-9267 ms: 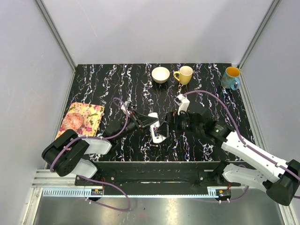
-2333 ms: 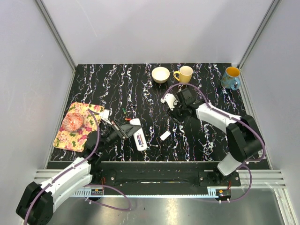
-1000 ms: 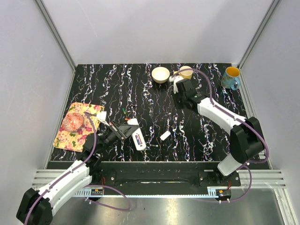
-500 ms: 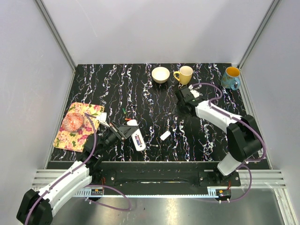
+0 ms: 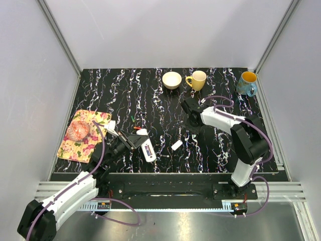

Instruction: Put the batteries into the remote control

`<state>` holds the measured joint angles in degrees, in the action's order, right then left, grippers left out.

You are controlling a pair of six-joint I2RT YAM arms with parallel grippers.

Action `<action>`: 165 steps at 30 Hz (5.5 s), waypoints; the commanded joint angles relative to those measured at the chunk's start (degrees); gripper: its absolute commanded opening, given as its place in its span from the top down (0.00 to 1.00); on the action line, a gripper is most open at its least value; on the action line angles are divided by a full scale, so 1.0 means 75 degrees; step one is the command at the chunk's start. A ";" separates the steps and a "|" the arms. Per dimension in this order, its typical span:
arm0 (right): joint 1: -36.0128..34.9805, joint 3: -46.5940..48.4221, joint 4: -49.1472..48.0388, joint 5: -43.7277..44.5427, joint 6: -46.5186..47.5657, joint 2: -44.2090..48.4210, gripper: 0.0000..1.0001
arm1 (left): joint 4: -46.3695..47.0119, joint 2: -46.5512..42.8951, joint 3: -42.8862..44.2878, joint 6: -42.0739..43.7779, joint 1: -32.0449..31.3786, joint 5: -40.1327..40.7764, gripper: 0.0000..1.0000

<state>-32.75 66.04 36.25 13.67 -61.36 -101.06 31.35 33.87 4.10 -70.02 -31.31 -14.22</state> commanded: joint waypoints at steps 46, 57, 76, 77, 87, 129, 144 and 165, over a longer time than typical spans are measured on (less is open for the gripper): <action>-0.2346 -0.0157 -0.1024 0.1528 0.4876 0.4532 1.00 | 0.2615 0.2655 0.1023 -0.0554 -0.0360 0.0149 1.00; -0.3999 0.0335 -0.1480 0.2219 0.5228 0.4076 1.00 | 0.5754 0.4962 0.1234 -0.1678 -0.0443 0.0138 1.00; -0.4527 0.0312 -0.2196 0.2243 0.5440 0.3571 1.00 | 0.5781 0.5516 0.1727 -0.1727 -0.0478 -0.0120 1.00; -0.4551 0.0289 -0.2243 0.2302 0.5474 0.3607 1.00 | 0.5734 0.5492 0.1727 -0.1715 -0.0478 -0.0120 1.00; -0.4715 0.0207 -0.2537 0.2501 0.5475 0.3490 1.00 | 0.5569 0.5504 0.1797 -0.1703 -0.0560 0.0020 1.00; -0.4950 -0.0169 -0.0814 0.2525 0.4092 0.3267 1.00 | 0.5487 0.5176 0.2254 -0.1481 -0.0560 0.0197 1.00; -0.4950 0.0229 -0.0146 0.2536 0.3717 0.2752 0.84 | 0.5651 0.4918 0.2243 -0.1399 -0.0548 0.0244 1.00; -0.4949 0.0733 0.0229 0.2993 0.3459 0.2833 0.54 | 0.5757 0.5023 0.2008 -0.1422 -0.0560 0.0232 1.00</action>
<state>-70.04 69.80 31.75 33.54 -34.61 -79.46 62.41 74.22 17.50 -76.66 -35.33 -12.91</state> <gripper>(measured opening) 0.428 0.286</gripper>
